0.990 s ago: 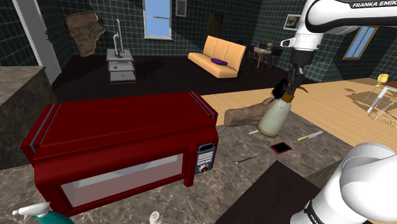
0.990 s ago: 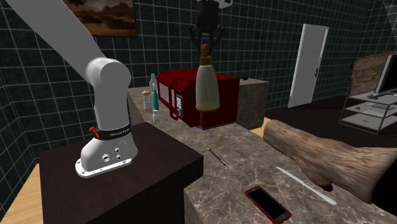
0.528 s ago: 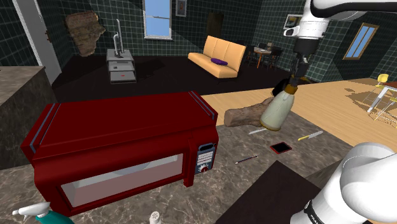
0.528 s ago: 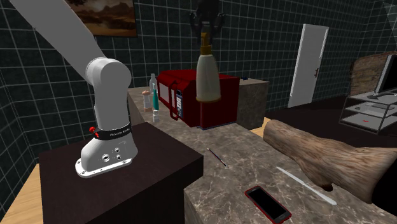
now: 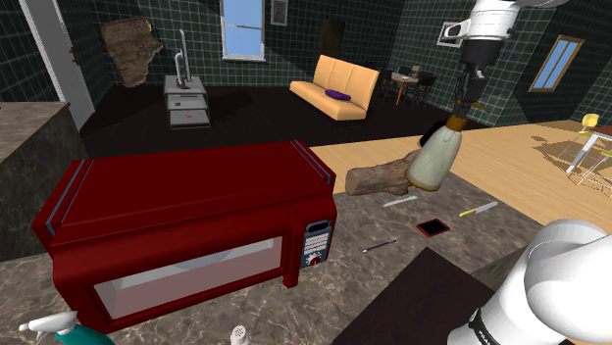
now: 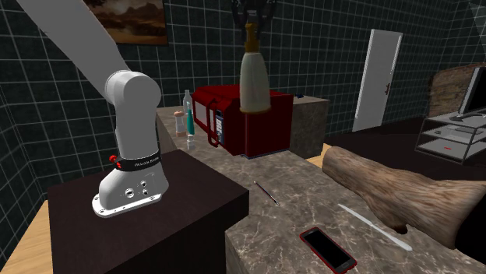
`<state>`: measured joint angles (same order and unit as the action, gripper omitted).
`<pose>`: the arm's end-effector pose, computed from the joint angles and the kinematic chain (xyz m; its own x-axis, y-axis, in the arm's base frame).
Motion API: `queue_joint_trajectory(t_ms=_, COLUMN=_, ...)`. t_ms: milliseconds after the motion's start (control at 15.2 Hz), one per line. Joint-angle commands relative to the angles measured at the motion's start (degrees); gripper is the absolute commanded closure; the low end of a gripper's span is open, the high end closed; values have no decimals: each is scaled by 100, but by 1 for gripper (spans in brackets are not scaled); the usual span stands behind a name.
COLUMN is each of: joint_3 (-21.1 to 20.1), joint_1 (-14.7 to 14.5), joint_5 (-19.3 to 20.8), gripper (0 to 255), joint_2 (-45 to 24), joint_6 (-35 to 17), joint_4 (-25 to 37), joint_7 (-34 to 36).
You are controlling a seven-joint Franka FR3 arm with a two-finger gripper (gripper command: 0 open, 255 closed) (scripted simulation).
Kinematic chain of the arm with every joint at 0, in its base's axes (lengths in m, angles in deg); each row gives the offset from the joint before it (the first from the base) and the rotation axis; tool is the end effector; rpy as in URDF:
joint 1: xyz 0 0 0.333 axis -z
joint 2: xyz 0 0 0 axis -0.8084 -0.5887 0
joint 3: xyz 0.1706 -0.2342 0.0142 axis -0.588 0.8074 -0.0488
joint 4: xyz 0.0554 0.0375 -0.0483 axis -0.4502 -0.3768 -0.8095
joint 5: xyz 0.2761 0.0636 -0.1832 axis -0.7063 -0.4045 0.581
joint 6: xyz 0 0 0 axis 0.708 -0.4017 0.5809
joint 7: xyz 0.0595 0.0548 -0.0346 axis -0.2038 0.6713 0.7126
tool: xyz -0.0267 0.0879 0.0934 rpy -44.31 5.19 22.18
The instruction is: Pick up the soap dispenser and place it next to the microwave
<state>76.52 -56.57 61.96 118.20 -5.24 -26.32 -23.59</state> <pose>0.2852 -0.1725 0.5973 0.8431 0.5342 -0.0620 0.5303 -0.8450 -0.0692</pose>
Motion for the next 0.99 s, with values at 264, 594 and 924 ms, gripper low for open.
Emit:
queue_joint_trajectory(t_ms=264, joint_3=-20, joint_1=-43, joint_5=-64, gripper=255, joint_2=-213, joint_6=436, joint_4=645, joint_7=-55)
queue_joint_trajectory(t_ms=594, joint_3=-18, joint_1=-75, joint_5=-112, gripper=255, joint_2=-417, joint_6=811, joint_4=1219, joint_7=-118)
queue_joint_trajectory(t_ms=924, joint_3=-400, joint_1=-147, joint_5=-270, gripper=255, joint_2=-242, joint_6=947, joint_4=1126, joint_7=351)
